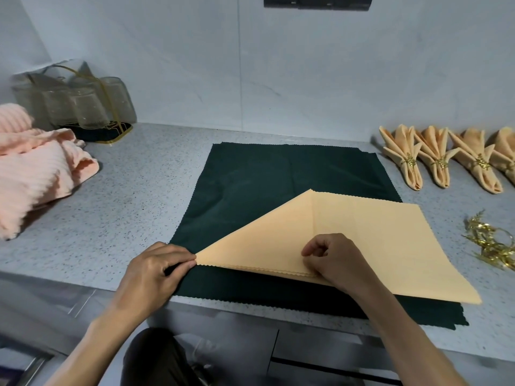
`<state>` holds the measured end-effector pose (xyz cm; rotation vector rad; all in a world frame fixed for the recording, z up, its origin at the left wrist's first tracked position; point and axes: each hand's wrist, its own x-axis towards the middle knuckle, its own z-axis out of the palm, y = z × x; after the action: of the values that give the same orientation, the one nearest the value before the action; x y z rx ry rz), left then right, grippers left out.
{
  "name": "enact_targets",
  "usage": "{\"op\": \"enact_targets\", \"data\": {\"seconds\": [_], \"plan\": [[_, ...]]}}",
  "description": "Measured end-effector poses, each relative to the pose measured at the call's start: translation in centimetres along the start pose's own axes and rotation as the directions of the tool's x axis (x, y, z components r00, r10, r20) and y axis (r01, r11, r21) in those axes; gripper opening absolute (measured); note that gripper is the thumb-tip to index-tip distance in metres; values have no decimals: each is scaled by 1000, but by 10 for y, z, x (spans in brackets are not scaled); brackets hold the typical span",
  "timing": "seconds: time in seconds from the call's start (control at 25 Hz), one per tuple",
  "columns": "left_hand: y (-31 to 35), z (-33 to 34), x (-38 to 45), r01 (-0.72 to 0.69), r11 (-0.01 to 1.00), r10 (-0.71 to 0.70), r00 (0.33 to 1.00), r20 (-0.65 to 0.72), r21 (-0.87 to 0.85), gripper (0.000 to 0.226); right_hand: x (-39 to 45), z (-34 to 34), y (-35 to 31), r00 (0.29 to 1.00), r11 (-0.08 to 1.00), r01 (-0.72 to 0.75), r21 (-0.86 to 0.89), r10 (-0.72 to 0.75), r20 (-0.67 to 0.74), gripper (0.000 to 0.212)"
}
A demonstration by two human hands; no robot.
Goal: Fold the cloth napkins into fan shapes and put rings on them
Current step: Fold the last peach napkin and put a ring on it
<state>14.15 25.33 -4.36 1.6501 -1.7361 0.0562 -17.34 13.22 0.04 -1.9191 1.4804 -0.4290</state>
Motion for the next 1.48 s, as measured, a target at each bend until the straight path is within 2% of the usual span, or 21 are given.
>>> {"op": "enact_targets", "data": {"seconds": [0.16,0.28,0.52,0.68,0.72,0.8,0.84,0.92,1.0,1.08,1.16,1.24,1.28,1.32,1.36,1.44,1.48], "plan": [[-1,1,1,60,998,-60,998,10,-6,33,-1,-3,2,1000,1000,10,16,-11,24,11],[3,2,5,126,992,-126,992,22,-5,7,-2,-5,1,999,1000,21,9,-22,32,11],[11,2,7,244,969,-244,970,3,30,10,-5,-6,-3,999,1000,24,-8,-24,43,11],[18,1,7,383,914,-388,922,6,133,9,-6,-6,-3,998,999,47,-26,-46,47,9],[21,-2,8,377,898,-388,922,4,226,9,-6,-5,-3,997,998,56,-34,-54,45,9],[36,-1,15,226,876,-243,970,-15,426,11,-6,-3,-1,997,997,66,-45,-64,41,9],[50,6,22,143,885,-153,988,-14,442,15,-6,-2,-1,997,997,65,-46,-64,41,9],[84,34,41,45,944,-73,995,73,328,31,-5,-1,0,998,997,64,-50,-63,28,9],[110,71,56,74,966,-141,955,260,248,60,-7,0,1,998,997,64,-46,-64,11,8],[114,96,58,113,938,-239,895,377,327,82,-10,0,-2,998,996,61,-58,-60,20,5],[108,107,56,91,915,-267,867,422,392,86,-11,-1,-8,996,978,86,-192,-84,20,7],[107,103,55,55,915,-243,866,437,400,87,-3,8,-25,967,880,178,-441,-240,-88,17],[105,104,53,16,907,-230,855,464,420,86,4,19,-35,929,852,245,-463,-342,-137,23],[107,103,53,-37,898,-197,857,476,439,85,10,30,-47,911,842,308,-442,-396,-119,29],[108,100,52,-84,879,-179,855,488,469,83,18,43,-57,918,853,348,-389,-394,-41,38],[107,102,53,-86,887,-166,859,485,455,81,42,65,-62,958,902,282,-326,-246,147,60],[105,104,53,-78,896,-170,850,499,438,80,55,68,-56,971,918,216,-332,-167,171,66]]}}
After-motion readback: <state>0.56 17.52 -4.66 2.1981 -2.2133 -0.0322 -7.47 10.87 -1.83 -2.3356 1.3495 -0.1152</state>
